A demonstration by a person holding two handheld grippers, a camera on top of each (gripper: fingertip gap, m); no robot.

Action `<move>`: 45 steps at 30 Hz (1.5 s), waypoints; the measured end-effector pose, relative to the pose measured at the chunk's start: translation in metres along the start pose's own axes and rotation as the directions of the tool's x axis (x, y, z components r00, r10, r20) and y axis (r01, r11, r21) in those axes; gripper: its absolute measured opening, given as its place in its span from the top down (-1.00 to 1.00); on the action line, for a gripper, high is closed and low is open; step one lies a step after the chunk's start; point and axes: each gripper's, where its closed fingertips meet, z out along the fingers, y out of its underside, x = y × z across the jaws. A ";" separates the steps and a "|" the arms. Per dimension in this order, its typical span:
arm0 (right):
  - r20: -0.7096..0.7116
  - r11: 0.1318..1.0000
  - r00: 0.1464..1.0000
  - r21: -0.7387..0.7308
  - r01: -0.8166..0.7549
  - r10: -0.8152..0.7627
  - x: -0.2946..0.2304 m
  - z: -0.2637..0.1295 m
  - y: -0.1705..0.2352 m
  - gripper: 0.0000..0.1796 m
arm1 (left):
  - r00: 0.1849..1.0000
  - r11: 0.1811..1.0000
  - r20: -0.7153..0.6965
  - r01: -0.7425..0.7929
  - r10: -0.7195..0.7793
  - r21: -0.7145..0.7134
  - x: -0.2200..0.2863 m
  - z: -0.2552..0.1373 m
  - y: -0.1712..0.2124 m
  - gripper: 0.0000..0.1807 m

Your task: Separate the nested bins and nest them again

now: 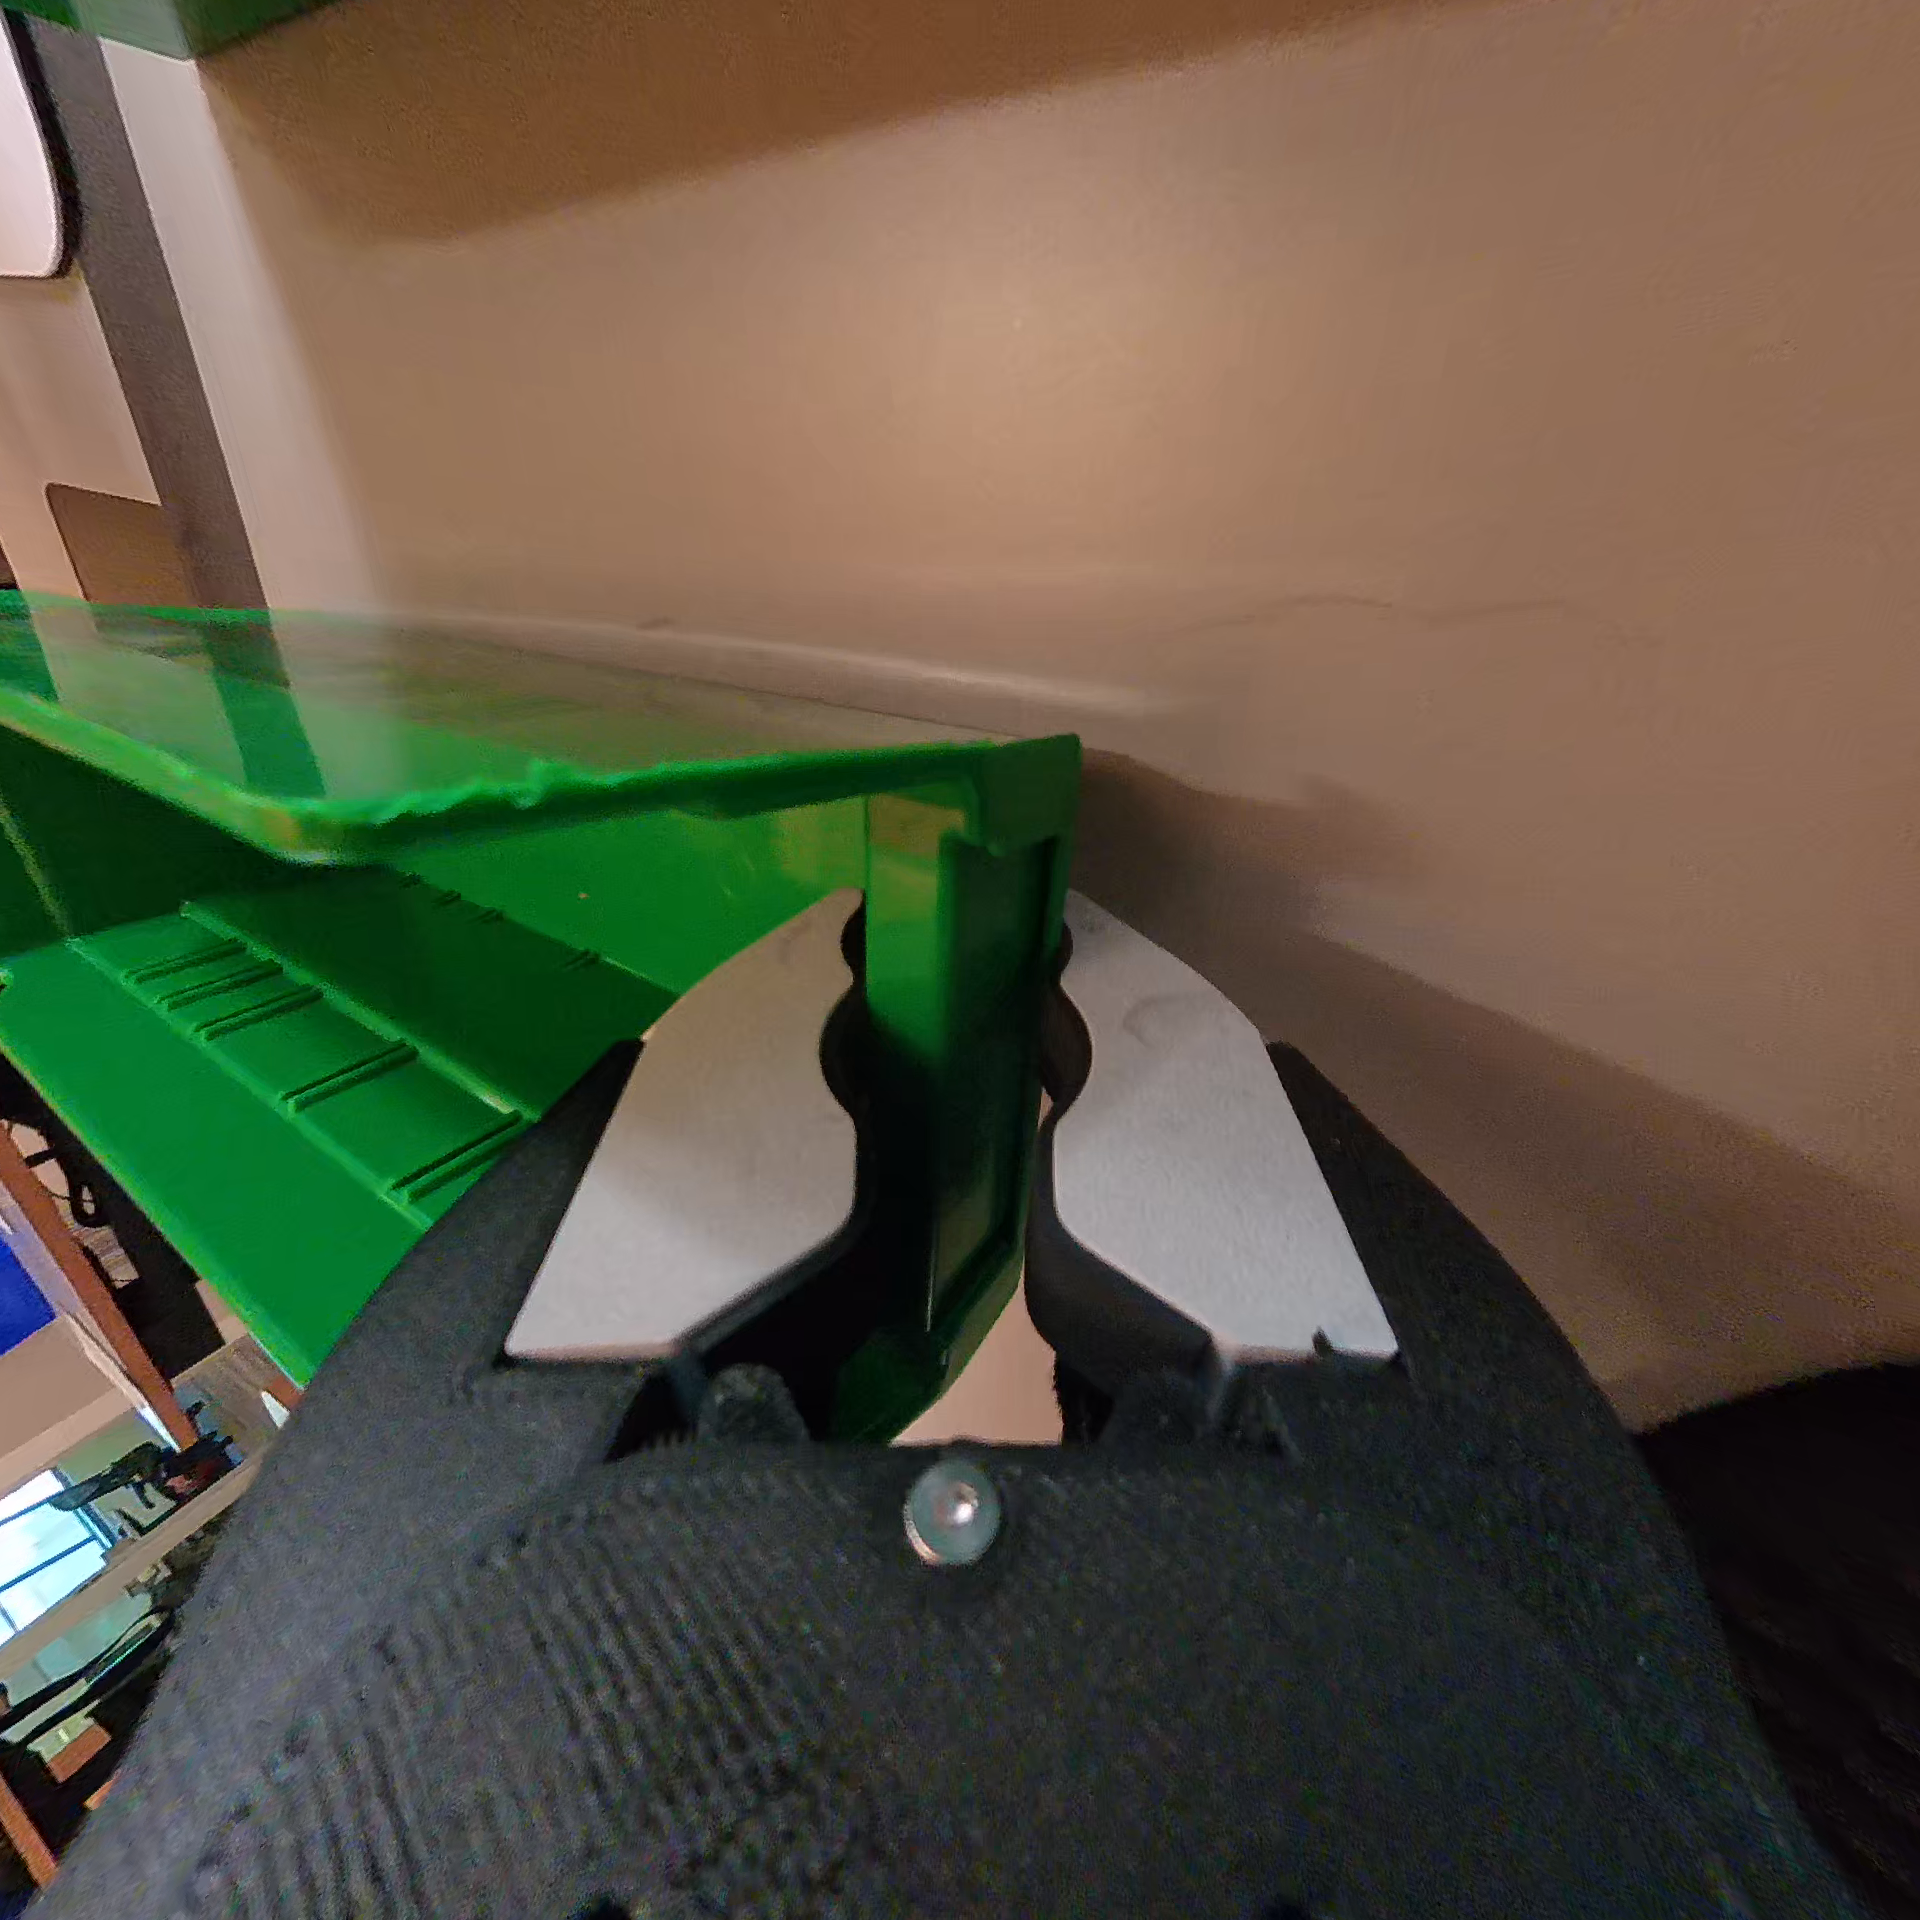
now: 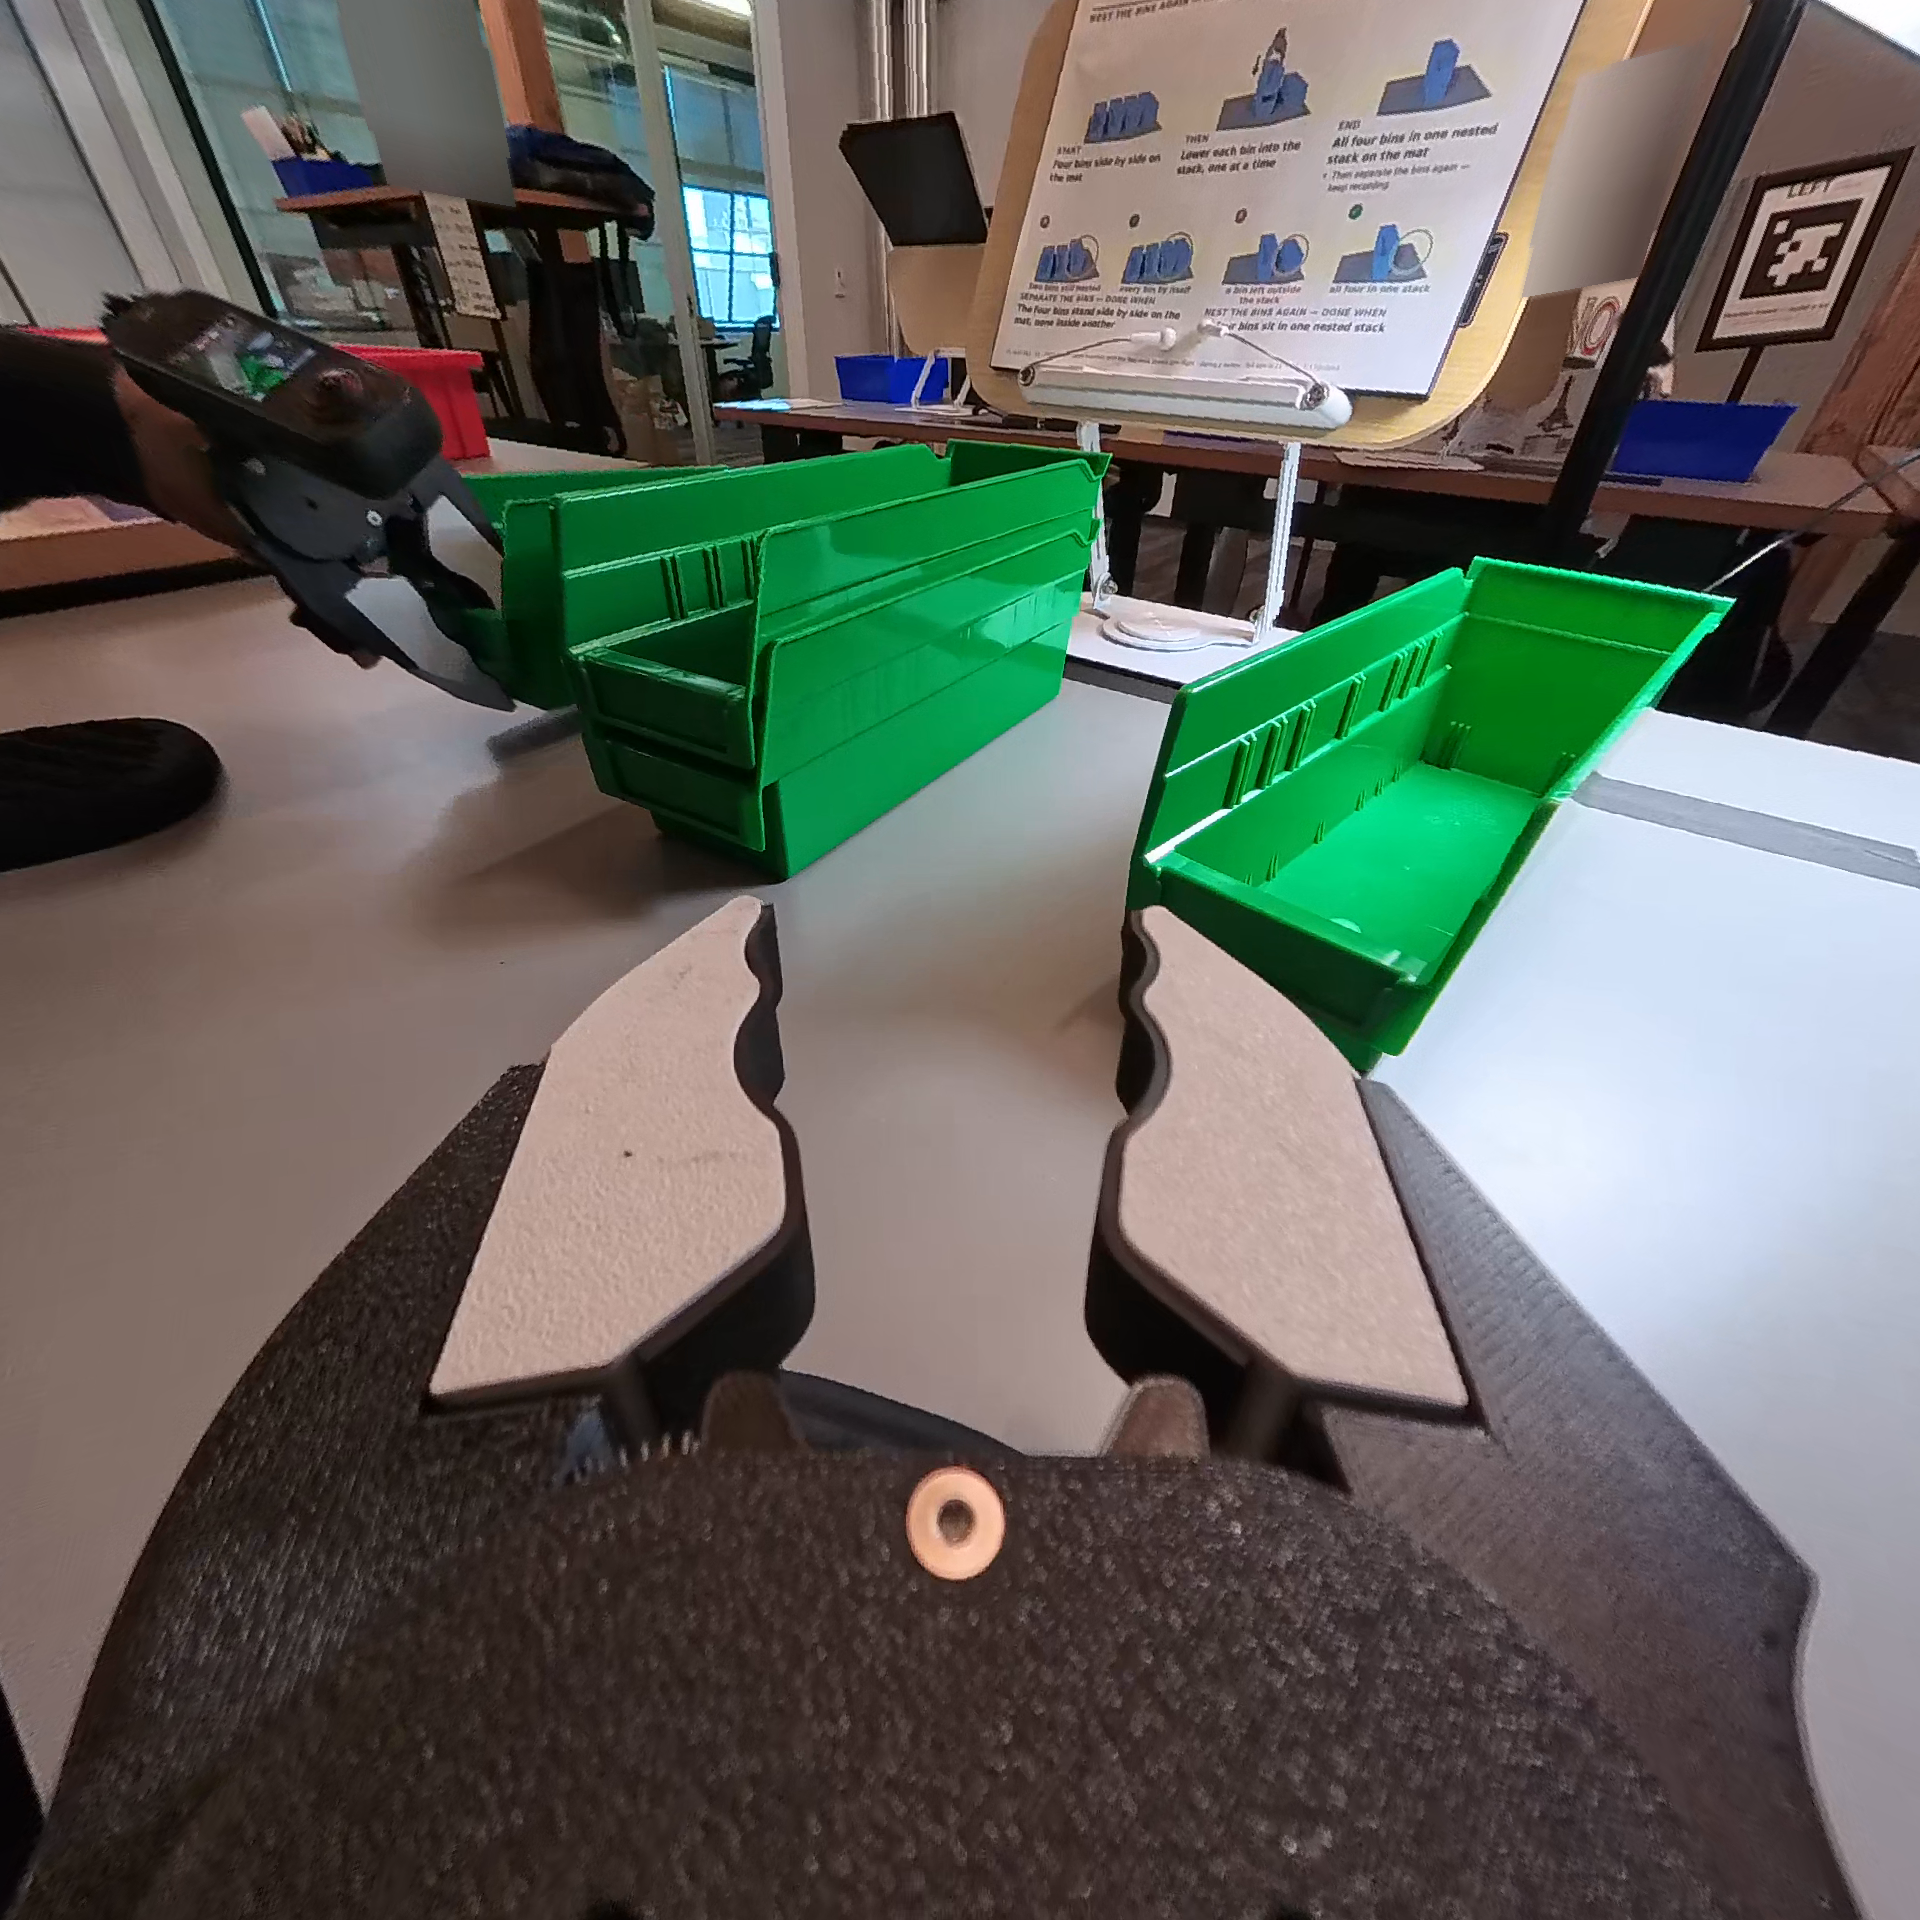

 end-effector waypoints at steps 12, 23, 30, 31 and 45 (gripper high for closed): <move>0.001 1.000 1.000 0.011 -0.010 0.010 0.001 -0.001 -0.001 0.31 | 0.999 0.999 0.042 0.016 -0.017 0.029 -0.007 0.006 -0.001 0.52; 0.023 0.999 0.999 -0.008 0.035 -0.035 -0.008 0.003 -0.002 0.35 | 0.911 0.672 -0.068 0.348 -0.406 0.654 0.001 -0.086 -0.071 0.48; 0.314 0.966 0.926 -0.080 0.246 -0.209 -0.092 0.061 -0.028 0.40 | 0.860 0.489 -0.185 0.434 -0.476 0.757 0.028 -0.089 -0.091 0.51; 0.344 0.943 0.901 -0.100 0.316 -0.266 -0.104 0.075 -0.030 0.40 | 0.849 0.458 -0.201 0.445 -0.489 0.769 0.028 -0.089 -0.093 0.52; 0.628 0.220 0.525 -0.500 0.838 -0.574 -0.117 0.203 0.031 0.55 | 0.860 0.442 -0.245 0.451 -0.448 0.775 0.053 -0.082 -0.091 0.57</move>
